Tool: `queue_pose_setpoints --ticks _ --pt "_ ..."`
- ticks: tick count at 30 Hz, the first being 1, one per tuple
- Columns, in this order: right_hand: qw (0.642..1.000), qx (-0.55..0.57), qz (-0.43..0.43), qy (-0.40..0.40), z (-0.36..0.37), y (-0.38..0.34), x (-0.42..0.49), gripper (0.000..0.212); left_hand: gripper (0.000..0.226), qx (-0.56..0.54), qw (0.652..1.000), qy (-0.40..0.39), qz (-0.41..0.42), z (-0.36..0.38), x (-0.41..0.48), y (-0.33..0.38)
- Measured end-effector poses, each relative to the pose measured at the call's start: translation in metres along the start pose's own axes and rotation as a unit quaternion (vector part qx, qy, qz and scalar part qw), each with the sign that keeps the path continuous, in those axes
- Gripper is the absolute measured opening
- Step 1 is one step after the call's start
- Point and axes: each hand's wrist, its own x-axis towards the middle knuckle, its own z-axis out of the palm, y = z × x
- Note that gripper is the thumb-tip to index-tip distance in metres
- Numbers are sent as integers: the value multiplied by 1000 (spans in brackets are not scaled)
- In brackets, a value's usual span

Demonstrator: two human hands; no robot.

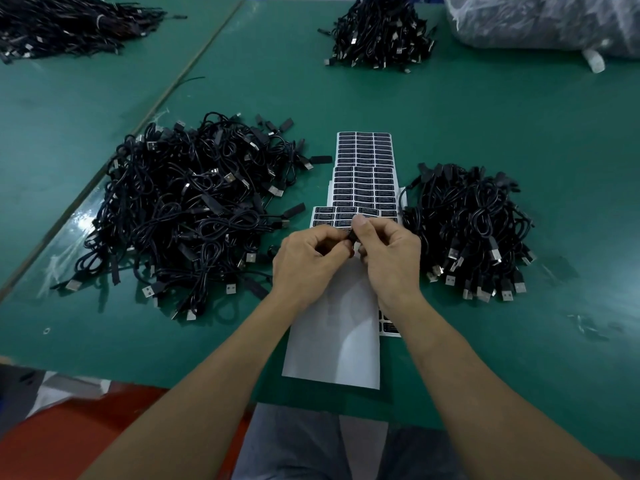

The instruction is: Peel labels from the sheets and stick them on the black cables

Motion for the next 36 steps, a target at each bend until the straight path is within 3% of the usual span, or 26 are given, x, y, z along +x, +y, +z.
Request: queue_pose_setpoints --ticks 4,9,12,17,19,23,26,28,31,33,36 --pt "1000 9 7 -4 -1 0 1 27 23 48 999 -10 -1 -1 0 2" --pt "1000 -19 -13 -10 -1 -2 0 40 19 97 993 -34 55 -2 4 4" --pt "996 -88 -26 -4 0 -8 -2 25 10 113 989 -10 91 -7 9 8" --pt "977 -172 -101 -78 5 -23 -4 45 9 -75 992 63 85 -17 19 30" --pt "961 -228 -125 -92 7 -26 -4 38 5 -134 984 74 92 -21 22 41" --pt "970 -191 -135 -65 5 -32 -5 22 12 -253 959 98 78 -25 23 59" --pt "971 -176 -142 -77 -7 -42 -2 28 16 -291 948 120 49 -31 26 59" --pt "966 -193 -159 -65 -18 -51 2 32 25 -269 952 145 14 -36 29 54" --pt "951 -240 -193 19 -37 -65 9 28 35 -201 962 180 -31 -45 32 42" --pt "936 -280 -200 79 -51 -75 16 24 33 -100 974 200 -40 -52 33 31" --pt "908 -358 -181 119 -67 -83 25 36 22 93 980 174 -26 -61 30 15"
